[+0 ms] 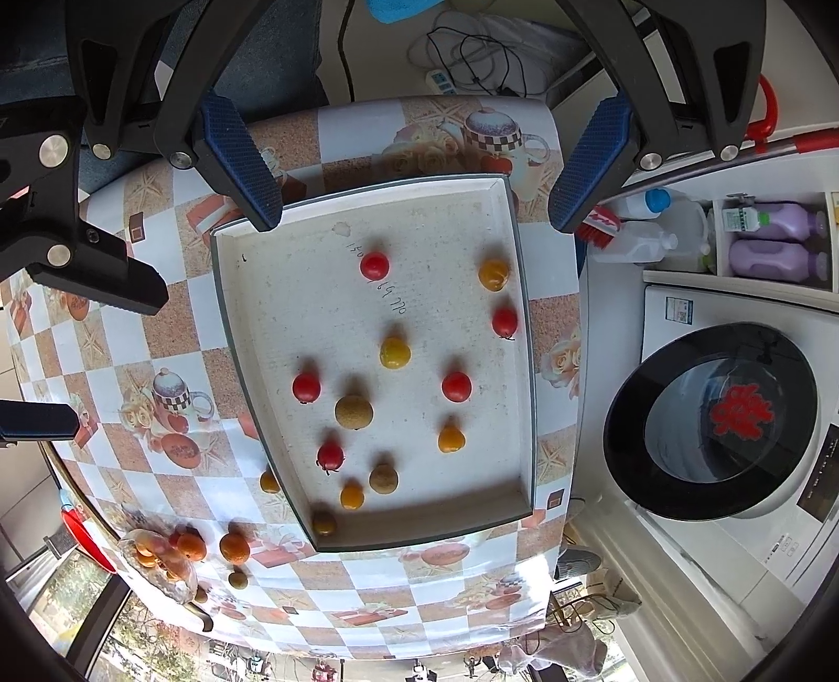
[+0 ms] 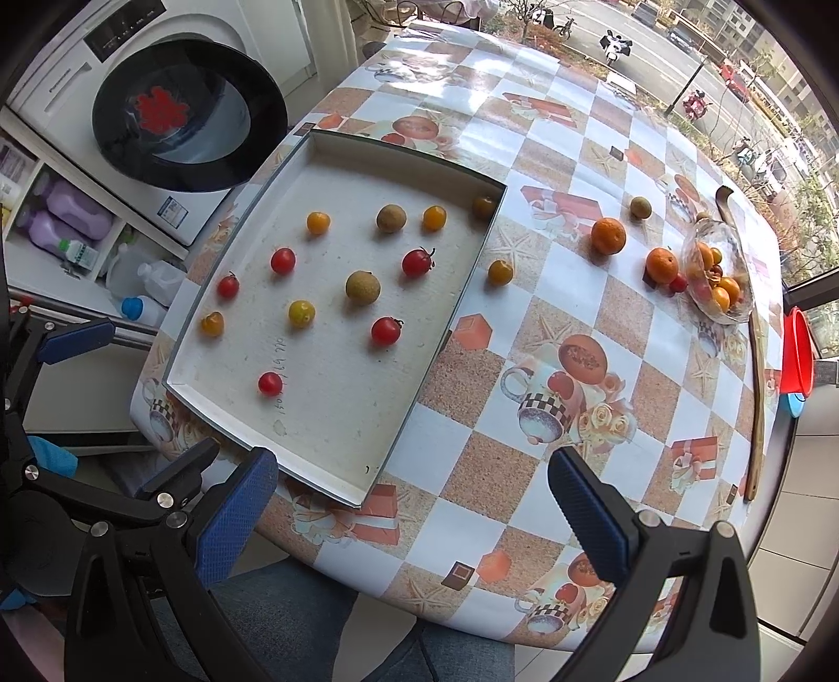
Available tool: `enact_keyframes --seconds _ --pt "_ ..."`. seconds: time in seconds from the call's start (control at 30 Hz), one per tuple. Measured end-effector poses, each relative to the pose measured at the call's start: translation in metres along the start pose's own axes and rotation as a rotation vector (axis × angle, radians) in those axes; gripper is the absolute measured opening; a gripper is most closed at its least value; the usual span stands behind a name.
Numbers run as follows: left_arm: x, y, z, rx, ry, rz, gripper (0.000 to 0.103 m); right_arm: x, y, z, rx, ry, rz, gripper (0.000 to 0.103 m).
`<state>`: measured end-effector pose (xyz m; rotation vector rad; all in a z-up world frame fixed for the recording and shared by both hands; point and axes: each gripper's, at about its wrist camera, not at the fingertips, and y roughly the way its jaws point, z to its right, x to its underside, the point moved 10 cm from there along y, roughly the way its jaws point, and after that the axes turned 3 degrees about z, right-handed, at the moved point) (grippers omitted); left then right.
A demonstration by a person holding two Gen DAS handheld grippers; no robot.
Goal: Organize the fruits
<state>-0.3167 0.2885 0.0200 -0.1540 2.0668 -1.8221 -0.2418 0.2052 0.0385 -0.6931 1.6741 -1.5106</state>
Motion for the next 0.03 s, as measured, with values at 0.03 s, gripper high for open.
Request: enact_keyframes --seconds 0.03 --pt "0.0000 -0.0002 0.0005 -0.001 0.001 0.000 0.102 0.0004 0.0004 -0.0008 -0.001 0.004 -0.001 0.103"
